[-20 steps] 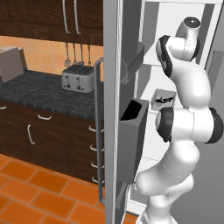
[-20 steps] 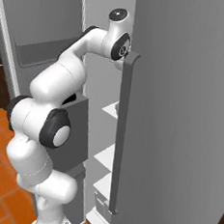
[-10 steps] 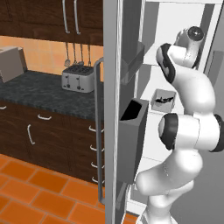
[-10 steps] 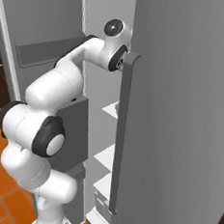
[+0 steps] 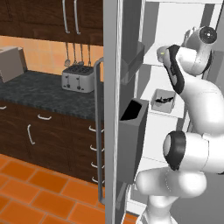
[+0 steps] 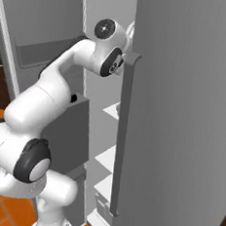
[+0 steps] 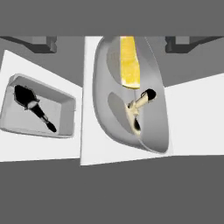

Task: Take the meat container that has the fish and place it on the second highest rack of the freezer. Then take the vegetable container that has the lemon wedge and mushroom and place it on the highest rack of the freezer.

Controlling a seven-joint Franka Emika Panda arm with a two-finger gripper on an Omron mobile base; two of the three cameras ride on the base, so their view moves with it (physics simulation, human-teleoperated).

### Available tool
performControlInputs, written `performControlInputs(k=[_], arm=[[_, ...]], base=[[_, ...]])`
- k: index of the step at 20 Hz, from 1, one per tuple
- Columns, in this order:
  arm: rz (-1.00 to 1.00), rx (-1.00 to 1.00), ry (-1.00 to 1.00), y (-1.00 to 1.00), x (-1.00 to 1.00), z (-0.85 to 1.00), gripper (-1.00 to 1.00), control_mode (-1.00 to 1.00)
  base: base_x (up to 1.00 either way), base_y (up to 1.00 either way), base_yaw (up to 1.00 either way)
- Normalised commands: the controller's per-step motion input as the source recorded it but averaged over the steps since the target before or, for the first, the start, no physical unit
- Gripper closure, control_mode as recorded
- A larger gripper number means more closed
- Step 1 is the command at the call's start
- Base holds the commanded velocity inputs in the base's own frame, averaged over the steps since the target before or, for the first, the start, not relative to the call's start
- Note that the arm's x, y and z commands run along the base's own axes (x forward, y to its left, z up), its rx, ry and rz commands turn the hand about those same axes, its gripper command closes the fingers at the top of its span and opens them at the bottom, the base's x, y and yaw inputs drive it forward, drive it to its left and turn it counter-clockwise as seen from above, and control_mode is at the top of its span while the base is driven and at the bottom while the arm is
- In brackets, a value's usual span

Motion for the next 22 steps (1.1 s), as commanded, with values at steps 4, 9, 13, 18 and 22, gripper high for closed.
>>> performControlInputs(k=[4,9,13,18,22], arm=[[0.07,-0.04,0.00,0.39,-0.88,0.27,-1.00,-1.00],[0.06,0.00,0.00,0.11,-0.92,0.27,-1.00,-1.00],[0.04,-0.07,0.06,0.14,-1.00,0.12,-1.00,-1.00],[0.17,-0.33,0.12,0.45,-0.71,0.00,-1.00,-1.00],[0.22,-0.51,0.04,-0.08,-0.40,0.00,-1.00,-1.00]], base=[[0.00,0.00,0.00],[0.00,0.00,0.00],[0.00,0.00,0.00],[0.00,0.00,0.00],[0.00,0.00,0.00]])
